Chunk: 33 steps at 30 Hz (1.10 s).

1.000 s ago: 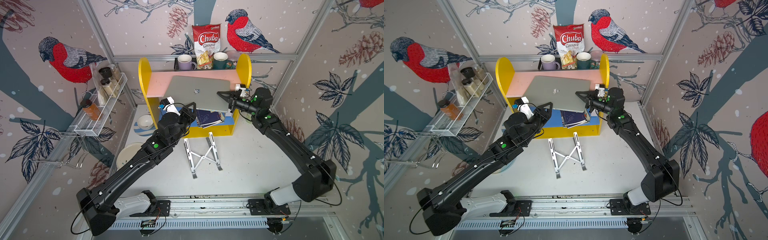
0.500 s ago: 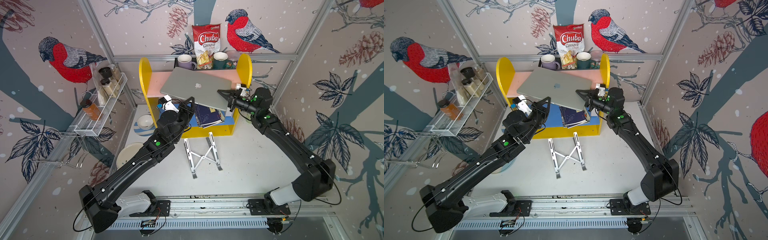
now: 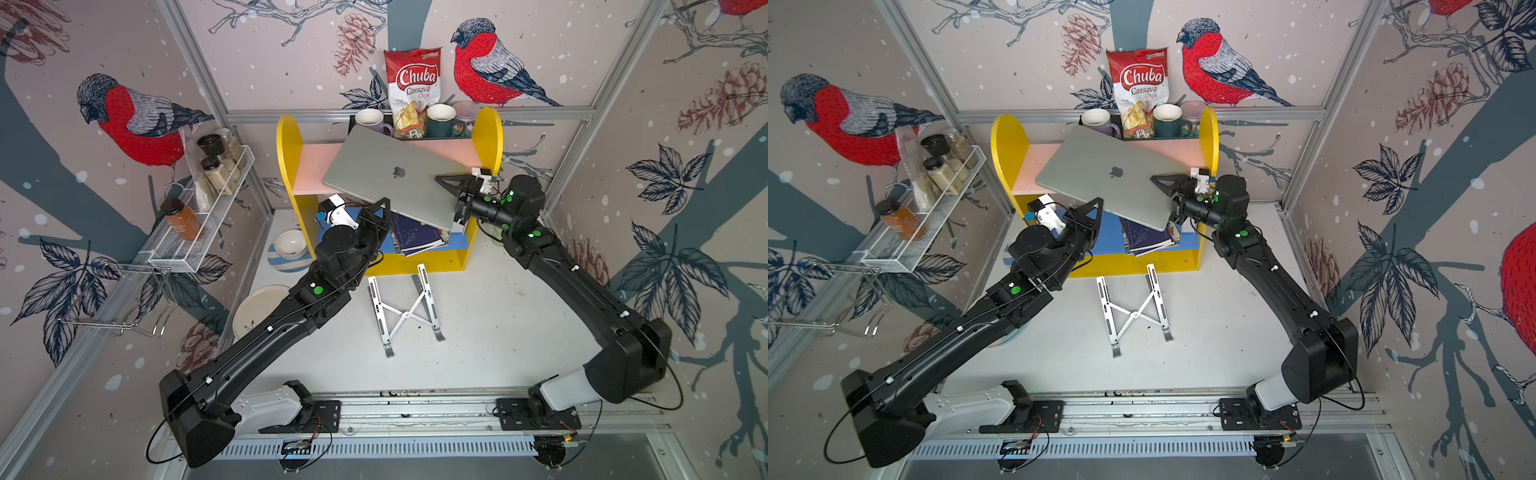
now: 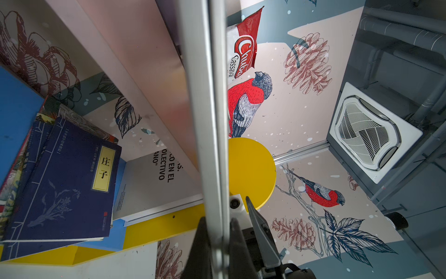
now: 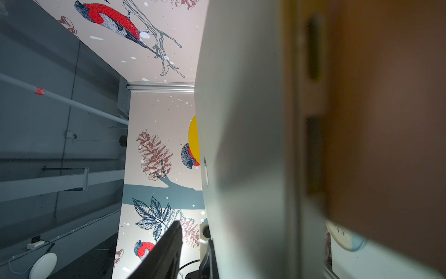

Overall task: Close the laptop lid and set it aside
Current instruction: Place the laptop on the shelf.

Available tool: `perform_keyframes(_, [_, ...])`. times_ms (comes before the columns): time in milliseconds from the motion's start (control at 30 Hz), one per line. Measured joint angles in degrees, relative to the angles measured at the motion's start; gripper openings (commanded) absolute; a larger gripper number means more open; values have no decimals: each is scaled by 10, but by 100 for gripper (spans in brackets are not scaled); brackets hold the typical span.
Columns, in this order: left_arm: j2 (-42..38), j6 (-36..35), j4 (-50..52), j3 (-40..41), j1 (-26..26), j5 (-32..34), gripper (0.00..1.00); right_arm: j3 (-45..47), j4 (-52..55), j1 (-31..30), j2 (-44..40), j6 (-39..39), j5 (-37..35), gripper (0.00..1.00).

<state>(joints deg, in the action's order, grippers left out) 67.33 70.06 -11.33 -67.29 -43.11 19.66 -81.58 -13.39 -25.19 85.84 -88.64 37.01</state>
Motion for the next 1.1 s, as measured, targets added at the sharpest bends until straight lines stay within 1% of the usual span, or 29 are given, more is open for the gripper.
perform_keyframes(67, [-2,4,0,4,0,2,0,-1,2,0,-1,0,0,66])
perform_keyframes(200, [-8,11,-17,22,0,11,0,-2,7,1,-3,0,0,67])
perform_keyframes(267, [-9,21,-24,29,0,17,0,-3,7,1,-4,0,0,70])
perform_keyframes(500, [-16,55,-62,58,0,55,0,-5,16,1,-8,3,-2,75])
perform_keyframes(767, [5,86,-95,59,-1,88,0,-6,20,1,-12,5,-2,82])
perform_keyframes(833, [10,90,-99,56,-1,93,0,-7,28,0,-15,10,-3,85])
perform_keyframes(1000, [18,89,-100,43,-3,108,0,-14,59,-1,-23,27,-3,99])
perform_keyframes(1100, [24,85,-100,35,-4,120,0,-16,73,-1,-27,35,-4,100])
